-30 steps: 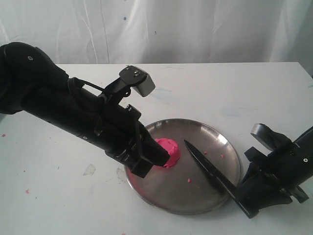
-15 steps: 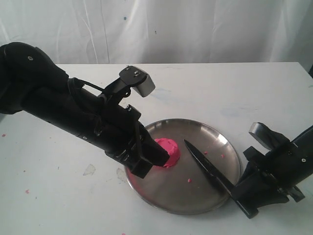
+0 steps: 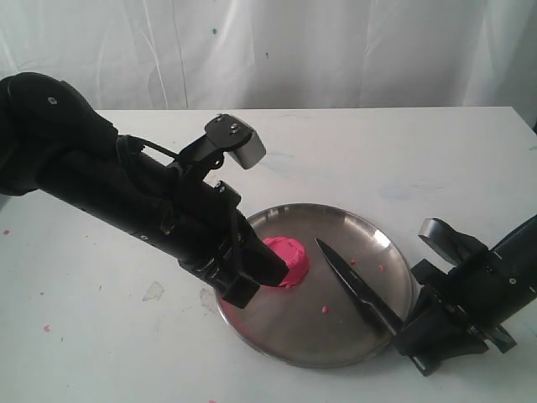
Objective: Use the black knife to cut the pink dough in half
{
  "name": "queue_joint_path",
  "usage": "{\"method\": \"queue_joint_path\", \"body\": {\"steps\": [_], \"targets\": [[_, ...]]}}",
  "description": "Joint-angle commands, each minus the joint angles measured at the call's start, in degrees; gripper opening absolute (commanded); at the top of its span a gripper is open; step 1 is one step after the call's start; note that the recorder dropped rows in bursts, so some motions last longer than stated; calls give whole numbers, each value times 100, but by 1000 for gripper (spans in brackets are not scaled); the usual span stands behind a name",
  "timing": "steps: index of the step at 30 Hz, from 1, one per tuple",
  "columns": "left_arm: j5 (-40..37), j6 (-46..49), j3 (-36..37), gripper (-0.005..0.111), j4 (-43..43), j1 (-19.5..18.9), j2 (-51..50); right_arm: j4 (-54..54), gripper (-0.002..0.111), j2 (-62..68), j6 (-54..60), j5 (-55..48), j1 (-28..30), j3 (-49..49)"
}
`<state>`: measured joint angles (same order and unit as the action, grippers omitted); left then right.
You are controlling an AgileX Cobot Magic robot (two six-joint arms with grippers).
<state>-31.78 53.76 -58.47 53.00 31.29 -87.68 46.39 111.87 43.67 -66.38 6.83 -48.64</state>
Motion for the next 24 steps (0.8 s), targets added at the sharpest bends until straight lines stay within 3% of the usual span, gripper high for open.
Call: {"method": "queue_joint_path", "body": {"steps": [1,9,17,24], "targets": [[-82,23,-25,0,49,15,22,23,29,23,113,-4,4,8],[-82,23,-25,0,49,15,22,23,27,23,156,-4,4,8],[-82,23,-25,0,49,15,22,10,0,23,239,73,4,8],[-82,23,-25,0,49,15,22,10,0,23,201,278,4,8]]}}
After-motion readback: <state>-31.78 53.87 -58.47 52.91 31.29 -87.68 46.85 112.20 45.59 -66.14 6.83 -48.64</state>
